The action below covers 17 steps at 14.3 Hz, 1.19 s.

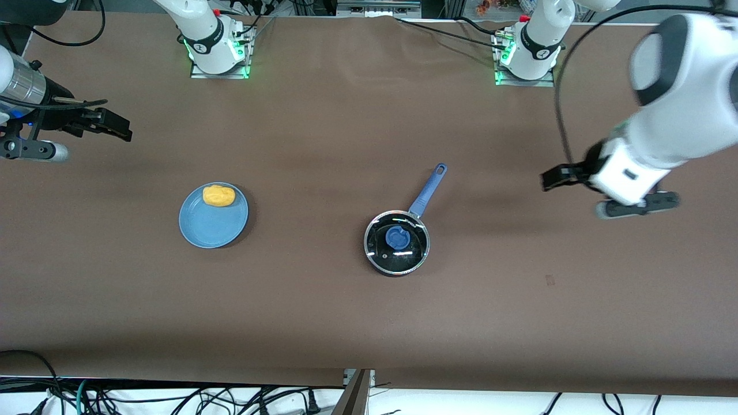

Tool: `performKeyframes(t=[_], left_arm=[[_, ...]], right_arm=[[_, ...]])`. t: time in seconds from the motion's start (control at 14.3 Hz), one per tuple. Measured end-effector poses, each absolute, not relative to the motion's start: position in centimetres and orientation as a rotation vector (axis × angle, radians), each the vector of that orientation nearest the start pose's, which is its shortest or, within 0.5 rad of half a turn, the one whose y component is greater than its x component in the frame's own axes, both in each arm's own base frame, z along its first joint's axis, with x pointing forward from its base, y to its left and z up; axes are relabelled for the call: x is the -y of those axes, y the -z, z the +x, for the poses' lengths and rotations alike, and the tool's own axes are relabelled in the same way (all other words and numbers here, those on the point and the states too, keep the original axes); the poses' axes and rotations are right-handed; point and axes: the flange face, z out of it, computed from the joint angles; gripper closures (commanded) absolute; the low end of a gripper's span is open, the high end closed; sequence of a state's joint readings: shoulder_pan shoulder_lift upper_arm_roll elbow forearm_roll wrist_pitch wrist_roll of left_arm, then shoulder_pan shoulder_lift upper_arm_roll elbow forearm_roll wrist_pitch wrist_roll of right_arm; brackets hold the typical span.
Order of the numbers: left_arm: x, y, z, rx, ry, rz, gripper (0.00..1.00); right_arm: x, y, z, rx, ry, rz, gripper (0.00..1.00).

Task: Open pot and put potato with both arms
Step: 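Reach the left gripper down to the blue knob of the glass lid, then close the left gripper on the blue lid knob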

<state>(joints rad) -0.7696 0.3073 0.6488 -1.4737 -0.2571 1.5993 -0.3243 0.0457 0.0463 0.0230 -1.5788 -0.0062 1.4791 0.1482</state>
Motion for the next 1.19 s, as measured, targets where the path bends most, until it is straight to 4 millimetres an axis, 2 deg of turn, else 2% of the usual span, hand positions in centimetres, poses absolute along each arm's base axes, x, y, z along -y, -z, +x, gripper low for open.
performKeyframes(t=[0.14,0.28,0.56,0.84,1.19], left_arm=[[20.0,-50.2,60.5,0.385,-0.236,-3.128,0.00],[23.6,-48.6,60.9,0.446,-0.248,-3.136,0.00],[26.7,-46.3,62.6,0.653,-0.196,-3.107,0.00],[32.3,-42.5,62.4,0.880,-0.140,-3.051,0.00],[36.8,-37.6,62.4,1.051,-0.052,-2.999,0.00]], right_arm=[[-3.7,-58.8,55.5,-0.126,-0.228,-3.152,0.00],[-3.7,-58.8,55.5,-0.126,-0.228,-3.152,0.00],[-3.6,-58.8,55.5,-0.128,-0.228,-3.152,0.00],[-3.6,-58.8,55.5,-0.128,-0.228,-3.152,0.00],[-3.6,-58.8,55.6,-0.129,-0.227,-3.152,0.00]])
